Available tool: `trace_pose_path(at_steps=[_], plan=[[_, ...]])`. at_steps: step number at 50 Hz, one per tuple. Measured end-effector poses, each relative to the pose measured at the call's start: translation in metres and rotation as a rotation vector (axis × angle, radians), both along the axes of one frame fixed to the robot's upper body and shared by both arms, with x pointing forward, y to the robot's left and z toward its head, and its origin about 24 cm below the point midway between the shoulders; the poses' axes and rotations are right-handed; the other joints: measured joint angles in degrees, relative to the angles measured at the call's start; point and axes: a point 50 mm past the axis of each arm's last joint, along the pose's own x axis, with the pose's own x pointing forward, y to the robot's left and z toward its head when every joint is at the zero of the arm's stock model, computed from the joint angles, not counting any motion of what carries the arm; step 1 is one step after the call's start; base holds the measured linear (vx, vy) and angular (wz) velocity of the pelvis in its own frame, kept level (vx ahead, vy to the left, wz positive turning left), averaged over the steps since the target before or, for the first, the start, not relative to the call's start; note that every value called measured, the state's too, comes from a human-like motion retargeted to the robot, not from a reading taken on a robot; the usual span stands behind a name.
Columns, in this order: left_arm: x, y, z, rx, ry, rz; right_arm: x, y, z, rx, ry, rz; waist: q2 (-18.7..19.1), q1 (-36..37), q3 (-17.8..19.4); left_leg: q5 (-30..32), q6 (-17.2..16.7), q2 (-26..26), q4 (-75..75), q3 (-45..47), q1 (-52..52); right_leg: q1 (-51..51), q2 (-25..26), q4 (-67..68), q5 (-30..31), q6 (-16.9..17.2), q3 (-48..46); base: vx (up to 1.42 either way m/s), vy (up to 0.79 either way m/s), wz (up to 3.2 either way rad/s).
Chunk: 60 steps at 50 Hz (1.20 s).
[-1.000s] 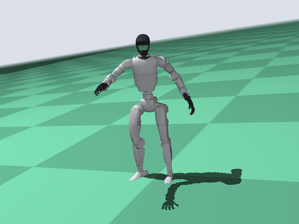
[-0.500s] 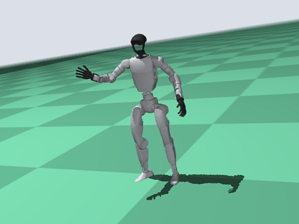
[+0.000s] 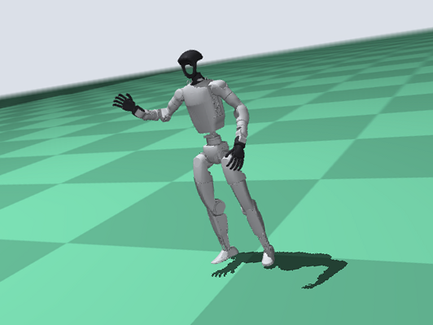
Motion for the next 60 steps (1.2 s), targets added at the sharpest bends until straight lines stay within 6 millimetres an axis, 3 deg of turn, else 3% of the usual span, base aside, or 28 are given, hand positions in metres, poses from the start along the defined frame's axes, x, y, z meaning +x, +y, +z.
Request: trace_pose_path(at_steps=[7, 8, 12, 17, 25, 32, 37, 42, 46, 50, 54, 60], plan=[[-0.003, -0.011, -0.003, -0.064, -0.012, 0.084, -0.024, -0.032, -0.043, 0.503, -0.106, -0.139, -0.9, 1.6, 0.7, -0.8, 2.4, -2.4, 7.4, -2.0, -3.4, 1.4, -2.8, 1.8, -2.1, 0.0, 1.4, 0.18, -0.06, -0.17], [-0.008, -0.012, -0.006, -0.072, 0.004, 0.089, -0.025, -0.032, -0.049, 0.502, -0.083, -0.151, -0.9, 1.9, 0.8, -1.0, 2.8, -3.1, 7.9, -2.5, -3.9, 1.6, -3.4, 2.1, -2.4, 0.0, 1.8, 0.22, 0.0, -0.36], [-0.033, -0.019, -0.022, -0.088, 0.097, 0.109, -0.025, -0.021, -0.072, 0.42, 0.051, -0.149, -0.8, 3.4, 1.3, -1.0, 4.3, -5.8, 7.8, -4.6, -5.8, 2.6, -5.2, 3.6, -3.6, 0.0, 3.5, 0.25, 0.05, -0.38], [-0.068, -0.024, -0.039, -0.088, 0.226, 0.138, -0.021, 0.007, -0.105, 0.294, 0.249, -0.086, -1.0, 6.1, 1.8, 1.2, 5.2, -8.0, 3.3, -6.1, -8.8, 3.1, -6.8, 5.7, -4.8, 0.0, 5.6, 0.27, 0.05, -0.38], [-0.104, -0.024, -0.047, -0.079, 0.322, 0.16, -0.024, 0.049, -0.157, 0.172, 0.529, 0.091, -0.6, 11.4, 3.0, 9.9, 1.7, -7.4, -8.3, -3.9, -14.1, 5.7, -6.8, 6.6, -5.8, 0.0, 5.9, 0.31, 0.1, -0.15], [-0.117, -0.019, -0.043, -0.054, 0.294, 0.195, -0.033, 0.051, -0.171, -0.154, 0.649, 0.045, -0.1, 13.2, 4.5, 12.9, -2.8, -6.5, -10.2, 0.5, -17.1, 10.3, -7.3, 7.5, -4.4, -0.6, 4.9, 0.41, 0.22, 0.14], [-0.121, -0.013, -0.043, -0.032, 0.305, 0.218, -0.041, 0.05, -0.18, -0.147, 0.687, 0.044, 0.2, 12.1, 5.1, 13.7, -3.9, -6.3, -10.2, 0.3, -14.8, 11.4, -6.8, 13.9, 1.2, -3.5, 5.1, 0.48, 0.25, 0.3], [-0.108, -0.003, -0.039, -0.007, 0.307, 0.171, -0.052, 0.05, -0.192, 0.006, 0.719, 0.072, 0.3, 9.9, 4.8, 14.2, -3.9, -5.7, -10.2, -2.0, -11.6, 6.2, -5.9, 26.8, 6.2, -5.6, 5.2, 0.44, 0.21, 0.37], [-0.076, 0.007, -0.024, 0.022, 0.18, 0.161, -0.057, 0.05, -0.196, 0.08, 0.716, 0.076, -0.4, 8.4, 4.0, 14.2, -4.1, -5.6, -10.2, -3.1, -10.8, -0.1, -6.7, 31.6, 4.0, -6.6, 2.6, 0.34, 0.13, 0.32], [-0.036, 0.014, 0.0, 0.021, -0.023, 0.195, -0.06, 0.044, -0.195, 0.066, 0.711, 0.047, -1.4, 7.3, 3.9, 13.9, -4.4, -6.2, -10.2, -3.7, -10.1, -2.6, -8.0, 24.6, 0.3, -6.6, -1.7, 0.26, 0.05, 0.36], [-0.005, 0.018, 0.026, -0.019, -0.216, 0.251, -0.059, 0.037, -0.19, 0.04, 0.704, 0.015, -3.0, 6.9, 4.0, 13.3, -4.2, -7.9, -10.2, -4.0, -9.6, -2.2, -8.9, 13.3, 1.6, -3.8, -3.6, 0.18, -0.02, 0.36], [0.015, 0.022, 0.046, -0.045, -0.346, 0.298, -0.051, 0.031, -0.178, 0.115, 0.624, -0.011, -4.5, 7.2, 3.5, 13.0, -3.6, -9.2, -10.2, -4.4, -9.1, -1.1, -9.5, 7.0, 4.9, -0.5, -2.4, 0.11, -0.08, 0.19]])
